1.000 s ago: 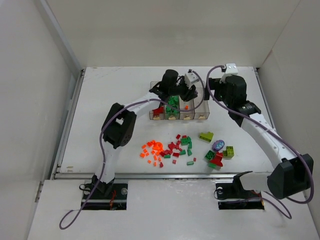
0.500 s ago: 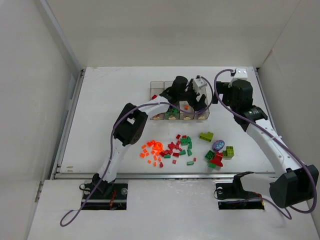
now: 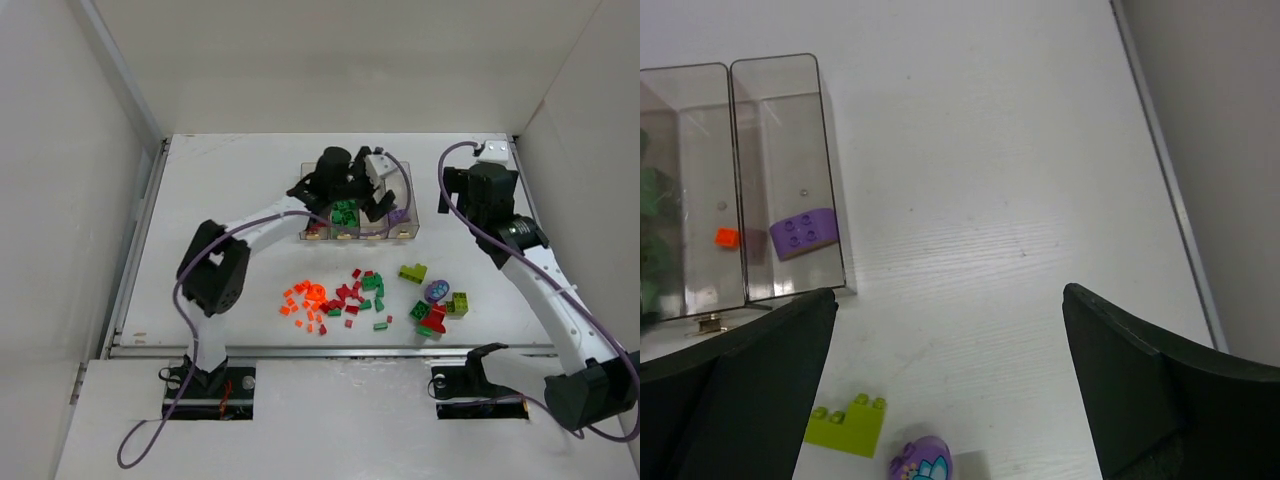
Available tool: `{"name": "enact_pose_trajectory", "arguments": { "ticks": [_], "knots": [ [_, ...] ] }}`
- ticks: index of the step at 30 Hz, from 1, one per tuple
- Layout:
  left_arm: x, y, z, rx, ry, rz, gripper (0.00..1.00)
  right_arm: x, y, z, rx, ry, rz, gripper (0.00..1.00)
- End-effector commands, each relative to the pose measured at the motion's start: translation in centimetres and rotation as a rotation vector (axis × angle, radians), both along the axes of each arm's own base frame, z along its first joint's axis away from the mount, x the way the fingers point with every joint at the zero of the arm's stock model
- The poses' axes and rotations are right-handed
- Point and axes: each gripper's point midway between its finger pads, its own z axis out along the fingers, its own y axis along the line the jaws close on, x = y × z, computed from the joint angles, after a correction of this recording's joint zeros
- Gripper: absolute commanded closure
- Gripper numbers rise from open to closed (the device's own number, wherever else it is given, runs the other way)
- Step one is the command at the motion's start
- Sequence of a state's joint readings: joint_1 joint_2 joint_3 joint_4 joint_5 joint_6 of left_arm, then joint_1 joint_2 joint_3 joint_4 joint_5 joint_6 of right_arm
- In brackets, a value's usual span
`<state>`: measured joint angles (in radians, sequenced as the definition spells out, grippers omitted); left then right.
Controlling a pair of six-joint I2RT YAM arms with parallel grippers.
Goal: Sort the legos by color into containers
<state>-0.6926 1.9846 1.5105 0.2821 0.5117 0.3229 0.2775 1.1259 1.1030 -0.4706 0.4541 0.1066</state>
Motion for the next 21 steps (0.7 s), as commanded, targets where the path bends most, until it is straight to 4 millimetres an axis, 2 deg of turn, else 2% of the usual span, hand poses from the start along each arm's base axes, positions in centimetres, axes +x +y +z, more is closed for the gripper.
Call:
{"name": "enact_pose_trajectory", "arguments": {
  "ticks": [1, 2, 3, 5, 6, 7, 8, 9, 11, 12, 13, 14, 16, 17, 18, 19, 21],
  "knots": [
    [0.8, 5.2, 7.8, -0.046, -0.172, 0.129, 0.00, -1.3, -1.1, 4.2, -0.028, -0.099, -0.096, 0.00],
    [0.8, 7.2, 8.0, -0.026, -0.163, 0.200, 0.00, -1.6, -1.6, 3.9, -0.062, -0.074, -0.129, 0.00],
    [0.8, 7.8, 9.3, -0.036, -0.186, 0.231, 0.00, -2.0, -1.5, 3.5, -0.075, -0.055, -0.127, 0.00],
    [1.3, 10.8, 7.9, -0.001, -0.145, 0.341, 0.00, -1.9, -1.1, 2.1, -0.049, 0.004, -0.143, 0.00],
    [0.6, 11.6, 8.6, -0.007, -0.144, 0.363, 0.00, -1.9, -0.1, 1.2, -0.014, 0.048, -0.103, 0.00],
    [0.6, 12.7, 8.2, -0.007, -0.129, 0.393, 0.00, -2.5, 0.5, -0.5, -0.006, 0.134, -0.076, 0.00],
    [0.1, 13.8, 6.5, 0.011, -0.092, 0.410, 0.00, -2.9, 1.1, -1.4, 0.049, 0.169, -0.080, 0.00],
    [-0.3, 14.1, 6.3, -0.016, -0.057, 0.435, 0.00, -3.5, 1.9, -2.1, 0.085, 0.199, -0.074, 0.00],
    [-0.6, 15.9, 6.7, -0.060, -0.020, 0.493, 0.00, -5.8, 3.5, -5.4, 0.122, 0.314, -0.059, 0.00],
    [-1.1, 16.3, 5.4, -0.057, 0.020, 0.515, 0.00, -6.7, 4.4, -6.0, 0.183, 0.322, -0.077, 0.00],
    [-1.3, 17.0, 5.7, -0.082, 0.040, 0.537, 0.00, -7.5, 5.5, -6.9, 0.228, 0.347, -0.058, 0.00],
    [-1.3, 17.5, 5.4, -0.079, 0.044, 0.547, 0.00, -8.9, 6.5, -8.9, 0.244, 0.399, -0.035, 0.00],
    [-2.1, 17.7, 4.2, -0.068, 0.059, 0.536, 0.00, -10.1, 7.6, -10.4, 0.330, 0.436, -0.043, 0.00],
    [-2.4, 18.0, 4.5, -0.069, 0.038, 0.531, 0.00, -10.8, 9.0, -10.9, 0.372, 0.457, -0.002, 0.05],
    [-2.7, 17.9, 4.5, -0.057, 0.009, 0.523, 0.00, -11.6, 9.2, -12.2, 0.374, 0.495, -0.006, 0.10],
    [-3.5, 17.8, 3.4, -0.038, 0.012, 0.509, 0.00, -12.0, 9.4, -12.6, 0.393, 0.504, -0.023, 0.21],
    [-3.8, 18.0, 4.1, -0.066, -0.014, 0.508, 0.00, -13.2, 9.6, -14.1, 0.392, 0.558, -0.045, 0.25]
  ]
}}
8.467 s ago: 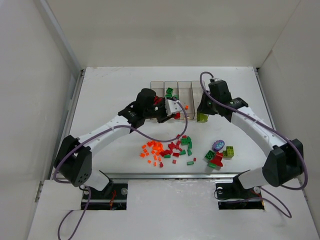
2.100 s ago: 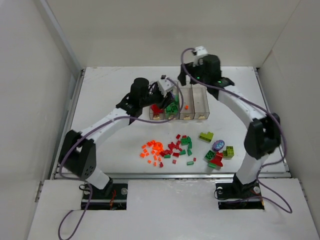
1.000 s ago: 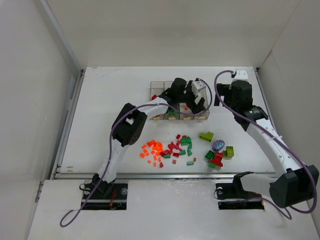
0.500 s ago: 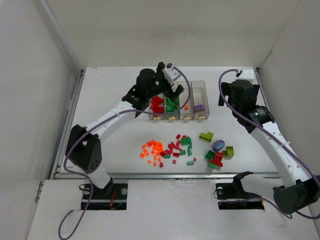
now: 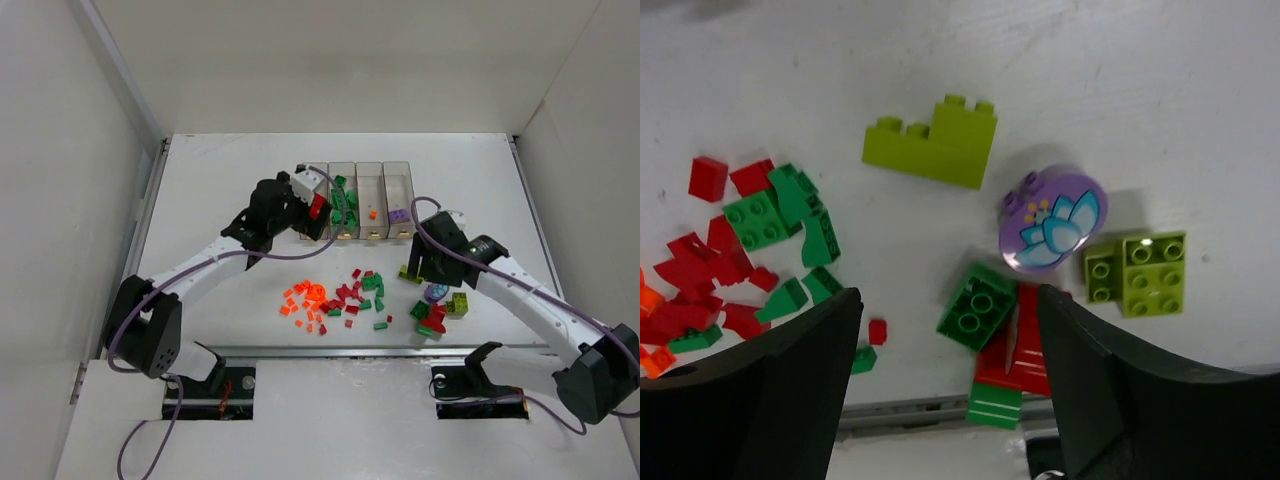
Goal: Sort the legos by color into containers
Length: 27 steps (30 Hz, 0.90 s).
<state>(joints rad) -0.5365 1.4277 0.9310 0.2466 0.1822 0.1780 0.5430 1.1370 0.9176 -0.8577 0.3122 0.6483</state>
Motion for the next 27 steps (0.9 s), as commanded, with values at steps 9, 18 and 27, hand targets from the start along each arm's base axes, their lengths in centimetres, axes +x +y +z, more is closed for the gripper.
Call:
{"name": "enact_pose_trajectory", "arguments": {
  "ticks": [9, 18, 27],
  "knots": [
    [-2.3, -0.9, 4.3, -0.141, -0.180, -0.038, 0.00, -5.9, 0.9, -4.4, 0.088, 0.233, -0.167, 0.25],
    [-2.8, -0.4, 4.1, -0.139, -0.182, -0.028, 0.00, -5.8, 0.0, -4.8, -0.019, 0.276, -0.235, 0.07],
    [-2.7, -0.4, 4.3, -0.144, -0.190, -0.028, 0.00, -6.0, 1.2, -5.7, -0.076, 0.330, -0.110, 0.06]
  ]
}}
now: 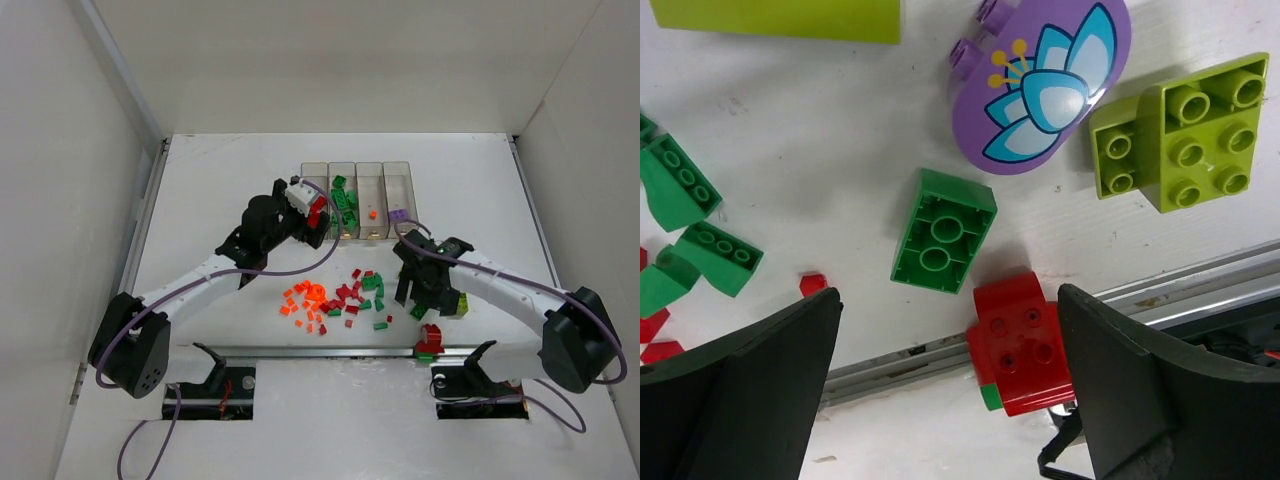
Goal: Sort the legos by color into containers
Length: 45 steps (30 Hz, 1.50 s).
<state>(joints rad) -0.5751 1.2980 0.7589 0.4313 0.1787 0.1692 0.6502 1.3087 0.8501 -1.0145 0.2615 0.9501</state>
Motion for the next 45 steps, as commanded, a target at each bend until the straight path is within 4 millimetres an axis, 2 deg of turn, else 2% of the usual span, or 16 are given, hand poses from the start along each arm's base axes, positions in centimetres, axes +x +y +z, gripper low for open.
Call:
{"name": "enact_pose_trajectory", "arguments": {
  "ticks": [1, 6, 8, 11, 14, 16, 21, 24, 27, 31, 32, 35, 38, 39, 43, 45],
  "knots": [
    [-0.1, -0.1, 2.9, -0.065, -0.073, 0.004, 0.00, 0.2, 0.7, 0.6, 0.006, 0.012, 0.050, 0.06],
    [-0.1, 0.0, 2.6, -0.052, -0.070, 0.002, 0.00, -2.2, 1.3, 1.5, 0.006, 0.108, 0.060, 0.03],
    [-0.1, 0.0, 2.6, -0.052, -0.070, 0.002, 0.00, -3.4, 1.0, 1.6, -0.015, 0.145, 0.079, 0.00],
    [-0.1, 0.0, 2.6, -0.052, -0.070, 0.002, 0.00, -3.7, 1.3, 1.3, -0.018, 0.187, 0.078, 0.00],
    [-0.1, -0.1, 2.6, -0.059, -0.064, 0.004, 0.00, -4.8, 1.2, 0.5, -0.049, 0.272, 0.106, 0.00],
    [-0.2, 0.0, 3.0, -0.064, -0.072, 0.004, 0.00, -6.0, 0.6, 0.8, -0.128, 0.328, 0.129, 0.00],
    [-0.4, -0.1, 2.6, -0.060, -0.063, -0.005, 0.00, -6.2, 0.7, 1.3, -0.130, 0.295, 0.094, 0.00],
    [-0.4, -0.1, 2.6, -0.060, -0.063, -0.005, 0.00, -6.7, 0.8, 0.6, -0.107, 0.296, 0.084, 0.00],
    [-0.5, -0.3, 2.8, -0.074, -0.065, -0.013, 0.00, -6.4, 1.4, 0.8, -0.065, 0.267, 0.071, 0.00],
    [-0.7, -0.3, 2.6, -0.076, -0.064, -0.022, 0.00, -5.6, 3.9, 1.0, 0.090, 0.195, 0.084, 0.10],
    [-0.7, -0.3, 2.6, -0.076, -0.064, -0.022, 0.00, -5.1, 5.3, 1.0, 0.163, 0.172, 0.093, 0.10],
    [-0.9, -0.2, 2.5, -0.076, -0.064, -0.022, 0.00, -4.7, 6.2, 1.5, 0.241, 0.116, 0.066, 0.11],
    [-0.7, -0.1, 2.5, -0.074, -0.065, -0.013, 0.00, -4.9, 3.4, 2.4, 0.140, 0.076, -0.051, 0.05],
    [-0.7, -0.1, 2.5, -0.074, -0.065, -0.013, 0.00, -5.4, 1.7, 2.5, 0.070, 0.077, -0.067, 0.04],
    [-0.9, -0.2, 2.5, -0.076, -0.064, -0.022, 0.00, -4.2, 1.6, 5.3, 0.146, -0.059, -0.113, 0.04],
    [-0.9, -0.2, 2.3, -0.083, -0.058, -0.020, 0.00, -4.0, 1.6, 6.0, 0.201, -0.111, -0.172, 0.04]
  ]
}}
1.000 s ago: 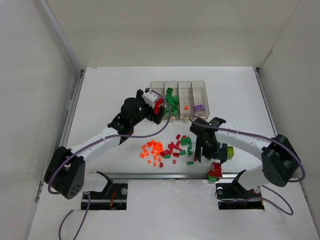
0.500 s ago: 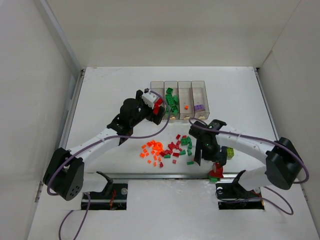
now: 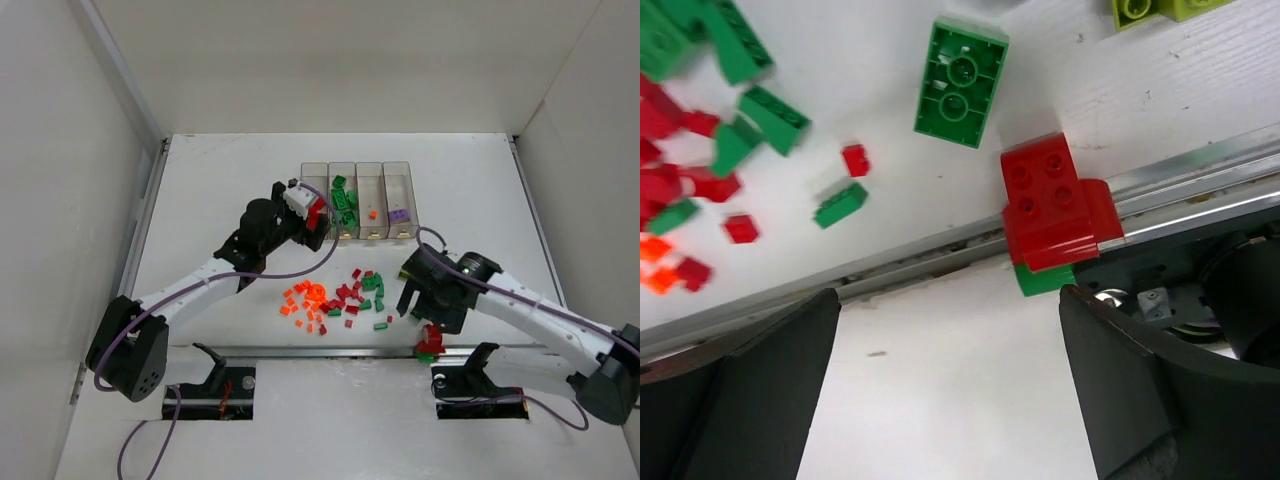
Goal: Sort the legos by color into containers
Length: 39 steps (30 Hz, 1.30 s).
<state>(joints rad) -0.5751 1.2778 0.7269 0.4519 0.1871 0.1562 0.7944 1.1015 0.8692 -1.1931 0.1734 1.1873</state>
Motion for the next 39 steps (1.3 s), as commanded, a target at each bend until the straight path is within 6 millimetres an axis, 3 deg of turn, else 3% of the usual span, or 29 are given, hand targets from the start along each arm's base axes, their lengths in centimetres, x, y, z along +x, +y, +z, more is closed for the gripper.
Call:
{"name": "enact_pose_trajectory", "arguments": {
  "ticks": [1, 5, 9, 14, 20, 28, 39],
  "knots": [
    [-0.4, -0.3, 2.5, -0.067, -0.060, -0.014, 0.00, 0.7, -0.8, 2.3, 0.050, -0.119, -0.125, 0.04],
    [-0.5, -0.3, 2.9, -0.072, -0.068, -0.014, 0.00, -0.9, -2.2, 1.5, 0.007, -0.070, -0.175, 0.00],
    [-0.5, -0.5, 3.1, -0.086, -0.067, -0.023, 0.00, -0.8, -2.3, -0.8, -0.175, 0.075, -0.117, 0.00],
    [-0.9, -0.6, 2.5, -0.097, -0.047, -0.030, 0.00, -0.4, -3.2, -1.4, -0.298, 0.109, -0.166, 0.00],
    [-1.3, -0.3, 2.3, -0.114, -0.058, -0.029, 0.00, -0.2, -3.6, -0.2, -0.196, -0.011, -0.342, 0.00],
    [-1.8, 0.0, 2.3, -0.132, -0.052, -0.017, 0.00, -0.3, -3.8, 0.9, -0.100, -0.073, -0.393, 0.00],
    [-2.1, 0.4, 2.8, -0.148, -0.064, -0.007, 0.00, 0.1, -3.8, -0.3, -0.201, -0.006, -0.385, 0.00]
  ]
}}
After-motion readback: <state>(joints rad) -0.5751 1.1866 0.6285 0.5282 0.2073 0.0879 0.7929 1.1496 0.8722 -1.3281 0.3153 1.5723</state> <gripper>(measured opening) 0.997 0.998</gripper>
